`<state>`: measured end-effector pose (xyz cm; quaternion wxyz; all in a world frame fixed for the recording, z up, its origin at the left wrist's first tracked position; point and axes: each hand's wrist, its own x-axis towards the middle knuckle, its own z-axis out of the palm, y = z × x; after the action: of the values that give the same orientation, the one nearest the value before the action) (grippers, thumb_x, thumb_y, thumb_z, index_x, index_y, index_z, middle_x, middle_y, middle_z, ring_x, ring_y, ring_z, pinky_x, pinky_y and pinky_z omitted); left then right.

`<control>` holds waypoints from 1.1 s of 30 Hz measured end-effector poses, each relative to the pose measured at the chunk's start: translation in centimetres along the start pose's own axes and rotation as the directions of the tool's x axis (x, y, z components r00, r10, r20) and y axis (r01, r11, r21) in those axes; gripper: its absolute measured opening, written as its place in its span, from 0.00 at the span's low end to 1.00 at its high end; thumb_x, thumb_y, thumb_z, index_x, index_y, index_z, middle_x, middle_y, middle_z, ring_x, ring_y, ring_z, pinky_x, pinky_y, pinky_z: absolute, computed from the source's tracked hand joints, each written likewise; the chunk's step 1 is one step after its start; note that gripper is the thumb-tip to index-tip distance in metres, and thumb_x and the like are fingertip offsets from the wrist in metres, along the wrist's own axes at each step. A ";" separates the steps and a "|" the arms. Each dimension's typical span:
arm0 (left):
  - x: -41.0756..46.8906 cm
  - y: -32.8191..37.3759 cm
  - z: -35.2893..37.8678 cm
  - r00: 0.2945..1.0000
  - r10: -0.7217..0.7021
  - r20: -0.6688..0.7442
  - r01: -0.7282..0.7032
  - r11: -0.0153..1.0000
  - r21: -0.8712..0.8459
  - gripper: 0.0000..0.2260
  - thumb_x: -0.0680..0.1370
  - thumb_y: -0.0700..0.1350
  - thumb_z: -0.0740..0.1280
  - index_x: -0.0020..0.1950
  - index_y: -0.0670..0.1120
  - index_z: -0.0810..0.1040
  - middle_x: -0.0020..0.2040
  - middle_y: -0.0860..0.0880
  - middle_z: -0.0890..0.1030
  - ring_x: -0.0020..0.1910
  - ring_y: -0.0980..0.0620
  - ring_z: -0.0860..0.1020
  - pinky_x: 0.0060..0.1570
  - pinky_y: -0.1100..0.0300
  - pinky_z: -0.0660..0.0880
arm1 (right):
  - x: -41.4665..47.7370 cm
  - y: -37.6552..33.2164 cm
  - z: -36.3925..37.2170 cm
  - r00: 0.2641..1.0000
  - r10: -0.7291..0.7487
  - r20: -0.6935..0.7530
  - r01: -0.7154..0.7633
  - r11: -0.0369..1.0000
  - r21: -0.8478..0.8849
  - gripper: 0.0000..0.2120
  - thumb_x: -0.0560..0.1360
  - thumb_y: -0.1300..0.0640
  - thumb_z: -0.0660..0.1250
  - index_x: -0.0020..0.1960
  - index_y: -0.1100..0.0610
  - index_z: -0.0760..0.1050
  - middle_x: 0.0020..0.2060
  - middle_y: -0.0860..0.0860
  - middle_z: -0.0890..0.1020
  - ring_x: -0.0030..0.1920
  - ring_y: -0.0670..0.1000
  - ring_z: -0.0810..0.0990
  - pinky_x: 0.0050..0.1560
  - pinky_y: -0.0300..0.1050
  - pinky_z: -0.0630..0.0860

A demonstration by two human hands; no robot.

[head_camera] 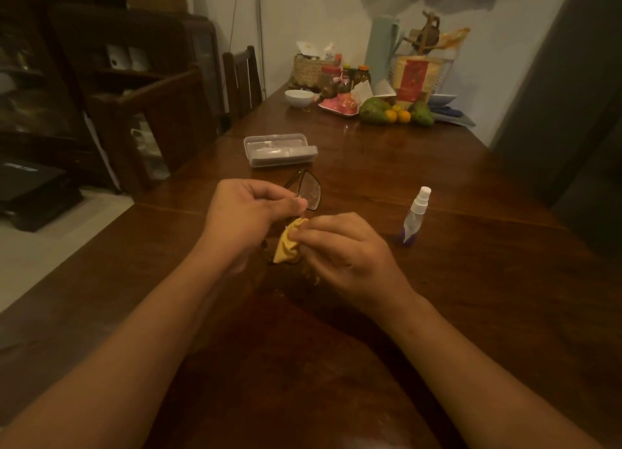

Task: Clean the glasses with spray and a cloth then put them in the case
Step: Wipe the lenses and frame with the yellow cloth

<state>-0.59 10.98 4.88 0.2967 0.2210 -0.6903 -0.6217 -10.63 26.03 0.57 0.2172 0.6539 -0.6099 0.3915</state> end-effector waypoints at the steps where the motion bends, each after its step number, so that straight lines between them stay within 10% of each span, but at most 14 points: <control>1: 0.0 0.1 -0.2 1.000 0.000 0.005 0.001 1.000 -0.020 0.02 0.69 0.39 0.78 0.39 0.42 0.87 0.37 0.43 0.86 0.34 0.50 0.85 0.33 0.58 0.81 | -0.1 0.1 0.0 0.999 -0.036 0.017 0.036 0.999 -0.025 0.12 0.78 0.60 0.70 0.61 0.60 0.82 0.56 0.54 0.83 0.55 0.52 0.79 0.53 0.48 0.76; 33: -0.2 0.4 -0.7 1.000 -0.015 0.025 0.017 0.998 -0.069 0.02 0.68 0.39 0.78 0.39 0.42 0.87 0.35 0.42 0.86 0.30 0.51 0.83 0.30 0.60 0.79 | -0.8 0.2 -0.1 0.964 -0.187 0.190 0.214 0.968 -0.132 0.22 0.76 0.60 0.71 0.70 0.57 0.76 0.67 0.53 0.78 0.63 0.54 0.75 0.56 0.54 0.75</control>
<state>0.02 10.69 5.32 0.2905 0.2085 -0.6704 -0.6502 -10.83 26.62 -0.05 0.2499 0.7261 -0.5851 0.2606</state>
